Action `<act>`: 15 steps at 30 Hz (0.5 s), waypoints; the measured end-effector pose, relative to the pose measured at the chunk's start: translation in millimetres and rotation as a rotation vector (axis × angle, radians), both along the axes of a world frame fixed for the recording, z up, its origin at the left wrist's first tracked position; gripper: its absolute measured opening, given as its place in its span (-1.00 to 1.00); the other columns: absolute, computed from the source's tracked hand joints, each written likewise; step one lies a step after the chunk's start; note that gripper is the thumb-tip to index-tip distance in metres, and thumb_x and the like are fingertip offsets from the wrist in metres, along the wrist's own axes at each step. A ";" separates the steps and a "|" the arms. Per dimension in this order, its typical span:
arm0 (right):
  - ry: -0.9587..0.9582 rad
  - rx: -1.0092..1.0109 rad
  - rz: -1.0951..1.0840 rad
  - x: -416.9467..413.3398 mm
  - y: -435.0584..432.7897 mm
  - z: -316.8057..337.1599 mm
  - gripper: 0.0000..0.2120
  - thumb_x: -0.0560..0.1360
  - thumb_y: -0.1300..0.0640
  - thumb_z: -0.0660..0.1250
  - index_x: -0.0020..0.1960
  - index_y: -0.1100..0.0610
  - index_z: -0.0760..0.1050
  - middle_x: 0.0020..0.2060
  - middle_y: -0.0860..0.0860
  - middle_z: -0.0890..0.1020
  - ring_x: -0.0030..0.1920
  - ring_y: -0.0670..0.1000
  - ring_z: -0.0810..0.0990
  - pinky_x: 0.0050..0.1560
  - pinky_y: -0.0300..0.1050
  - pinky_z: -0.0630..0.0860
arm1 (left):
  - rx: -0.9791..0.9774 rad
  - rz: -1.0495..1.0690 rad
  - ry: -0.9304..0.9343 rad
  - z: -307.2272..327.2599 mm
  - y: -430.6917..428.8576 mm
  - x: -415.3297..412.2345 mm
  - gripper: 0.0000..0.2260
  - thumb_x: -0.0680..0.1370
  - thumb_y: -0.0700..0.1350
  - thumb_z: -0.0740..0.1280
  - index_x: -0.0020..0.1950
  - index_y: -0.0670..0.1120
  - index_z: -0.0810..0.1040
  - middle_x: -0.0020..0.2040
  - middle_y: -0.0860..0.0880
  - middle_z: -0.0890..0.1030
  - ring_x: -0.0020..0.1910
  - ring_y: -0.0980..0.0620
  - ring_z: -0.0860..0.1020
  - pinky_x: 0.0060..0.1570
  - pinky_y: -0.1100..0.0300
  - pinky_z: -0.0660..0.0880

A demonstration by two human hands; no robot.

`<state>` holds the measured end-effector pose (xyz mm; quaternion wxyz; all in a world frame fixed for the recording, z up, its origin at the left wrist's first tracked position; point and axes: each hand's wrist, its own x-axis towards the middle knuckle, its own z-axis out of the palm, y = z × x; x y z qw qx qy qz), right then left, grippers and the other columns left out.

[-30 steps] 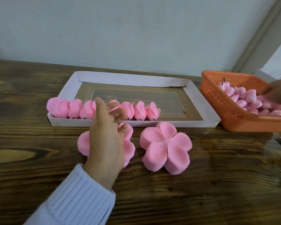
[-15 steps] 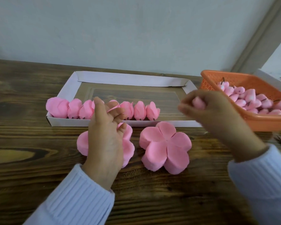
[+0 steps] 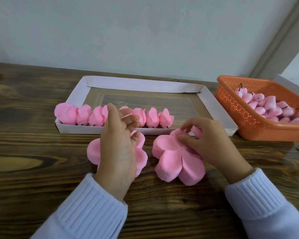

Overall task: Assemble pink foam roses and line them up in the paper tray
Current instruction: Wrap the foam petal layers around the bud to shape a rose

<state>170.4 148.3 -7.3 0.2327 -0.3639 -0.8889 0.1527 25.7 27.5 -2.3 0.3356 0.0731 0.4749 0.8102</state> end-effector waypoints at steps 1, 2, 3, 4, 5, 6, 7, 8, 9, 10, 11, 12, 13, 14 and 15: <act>0.016 0.000 0.003 0.3 -0.3 -0.7 -0.89 0.42 0.05 0.47 -0.09 0.01 0.59 -0.19 -0.17 0.58 -0.20 -0.20 0.51 -0.26 -0.34 0.39 | 0.001 0.002 0.000 0.0 0.2 -0.1 -0.60 0.64 0.20 0.08 -0.08 -0.02 0.58 -0.34 0.09 0.63 -0.24 0.13 0.57 -0.11 0.20 0.44; 0.028 -0.001 0.002 0.7 -0.5 -1.6 -0.89 0.42 0.05 0.48 -0.10 0.00 0.57 -0.20 -0.18 0.57 -0.22 -0.19 0.52 -0.28 -0.33 0.39 | 0.001 0.003 0.001 -0.1 0.5 -0.2 -0.60 0.64 0.19 0.08 -0.09 -0.02 0.57 -0.34 0.09 0.63 -0.25 0.13 0.57 -0.12 0.20 0.44; 0.036 0.000 0.001 0.9 -0.6 -2.6 -0.88 0.42 0.05 0.48 -0.11 -0.01 0.55 -0.21 -0.19 0.56 -0.23 -0.19 0.52 -0.30 -0.33 0.39 | 0.001 0.003 0.002 -0.2 0.6 0.1 -0.60 0.64 0.19 0.08 -0.10 -0.02 0.57 -0.34 0.09 0.63 -0.27 0.14 0.57 -0.12 0.20 0.43; 0.042 0.005 -0.002 0.9 -0.6 -3.7 -0.87 0.41 0.05 0.48 -0.12 -0.02 0.54 -0.22 -0.20 0.56 -0.23 -0.19 0.51 -0.31 -0.35 0.37 | 0.001 0.003 0.003 -0.5 0.7 0.3 -0.60 0.64 0.19 0.08 -0.10 -0.02 0.57 -0.34 0.09 0.62 -0.28 0.15 0.57 -0.13 0.20 0.43; 0.045 0.014 -0.005 1.0 -0.5 -4.6 -0.87 0.41 0.05 0.49 -0.12 -0.02 0.54 -0.23 -0.20 0.55 -0.23 -0.20 0.50 -0.31 -0.38 0.35 | 0.003 0.003 0.003 -0.5 0.7 0.6 -0.60 0.64 0.19 0.08 -0.11 -0.02 0.57 -0.35 0.10 0.62 -0.28 0.15 0.57 -0.12 0.20 0.43; 0.048 0.023 -0.006 1.3 -0.4 -5.4 -0.86 0.40 0.05 0.49 -0.13 -0.02 0.53 -0.23 -0.20 0.54 -0.22 -0.21 0.50 -0.31 -0.41 0.33 | 0.005 0.003 0.003 -0.7 0.7 0.8 -0.60 0.64 0.19 0.08 -0.11 -0.02 0.57 -0.35 0.10 0.62 -0.28 0.15 0.57 -0.12 0.20 0.43; 0.052 0.031 -0.008 1.3 -0.5 -5.9 -0.85 0.39 0.05 0.49 -0.14 -0.02 0.53 -0.24 -0.20 0.54 -0.21 -0.22 0.49 -0.32 -0.41 0.33 | 0.007 0.003 0.002 -0.6 0.7 0.9 -0.60 0.64 0.20 0.08 -0.11 -0.02 0.57 -0.35 0.10 0.62 -0.27 0.15 0.57 -0.11 0.20 0.43; 0.053 0.037 -0.010 1.5 -0.6 -6.3 -0.84 0.39 0.05 0.50 -0.14 -0.01 0.52 -0.25 -0.21 0.53 -0.21 -0.22 0.48 -0.32 -0.42 0.34 | 0.007 0.003 0.001 -0.4 0.8 1.0 -0.59 0.64 0.20 0.07 -0.12 -0.02 0.57 -0.36 0.10 0.62 -0.27 0.15 0.57 -0.11 0.20 0.43; 0.055 0.043 -0.012 1.5 -0.8 -6.6 -0.83 0.39 0.05 0.50 -0.15 -0.01 0.51 -0.26 -0.21 0.52 -0.22 -0.23 0.48 -0.33 -0.42 0.34 | 0.007 0.003 0.000 -0.2 1.0 1.1 -0.59 0.64 0.20 0.07 -0.12 -0.02 0.57 -0.36 0.10 0.62 -0.28 0.15 0.56 -0.11 0.20 0.42; 0.059 0.050 -0.012 1.7 -0.9 -7.2 -0.82 0.38 0.05 0.50 -0.16 -0.01 0.49 -0.27 -0.20 0.51 -0.24 -0.23 0.47 -0.33 -0.42 0.34 | 0.008 0.002 -0.002 -0.1 1.3 1.3 -0.59 0.64 0.20 0.07 -0.13 -0.02 0.56 -0.37 0.10 0.62 -0.28 0.14 0.56 -0.12 0.20 0.42; 0.067 0.055 -0.008 1.6 -0.7 -7.6 -0.81 0.39 0.06 0.50 -0.17 0.00 0.48 -0.29 -0.20 0.50 -0.26 -0.22 0.46 -0.33 -0.42 0.34 | 0.009 0.003 -0.004 0.1 1.5 1.5 -0.59 0.64 0.20 0.07 -0.13 -0.02 0.56 -0.37 0.10 0.62 -0.28 0.14 0.56 -0.12 0.21 0.42; 0.080 0.057 -0.003 1.8 -0.9 -7.9 -0.81 0.40 0.07 0.50 -0.16 0.00 0.47 -0.30 -0.19 0.50 -0.27 -0.22 0.46 -0.34 -0.42 0.34 | 0.010 0.003 -0.006 0.3 1.7 1.8 -0.59 0.64 0.20 0.07 -0.13 -0.02 0.56 -0.37 0.10 0.61 -0.28 0.14 0.56 -0.13 0.21 0.42; 0.090 0.057 0.002 1.7 -0.9 -7.8 -0.82 0.41 0.07 0.49 -0.13 0.00 0.48 -0.30 -0.19 0.50 -0.27 -0.22 0.47 -0.35 -0.42 0.34 | 0.011 0.003 -0.009 0.4 1.6 2.0 -0.59 0.64 0.19 0.07 -0.13 -0.02 0.56 -0.37 0.10 0.61 -0.28 0.14 0.56 -0.13 0.21 0.42; 0.099 0.054 0.007 1.8 -0.7 -7.6 -0.83 0.43 0.07 0.47 -0.06 -0.01 0.50 -0.28 -0.19 0.52 -0.26 -0.22 0.48 -0.33 -0.43 0.33 | 0.011 0.002 -0.011 0.5 1.8 1.9 -0.59 0.64 0.19 0.07 -0.13 -0.02 0.56 -0.37 0.10 0.61 -0.28 0.15 0.56 -0.12 0.21 0.42; 0.104 0.056 0.011 2.0 -0.6 -7.4 -0.81 0.44 0.08 0.46 0.02 -0.01 0.53 -0.25 -0.21 0.52 -0.23 -0.24 0.48 -0.28 -0.44 0.34 | 0.012 0.000 -0.012 0.6 1.6 2.0 -0.59 0.64 0.19 0.07 -0.13 -0.02 0.56 -0.38 0.10 0.61 -0.28 0.15 0.55 -0.12 0.21 0.43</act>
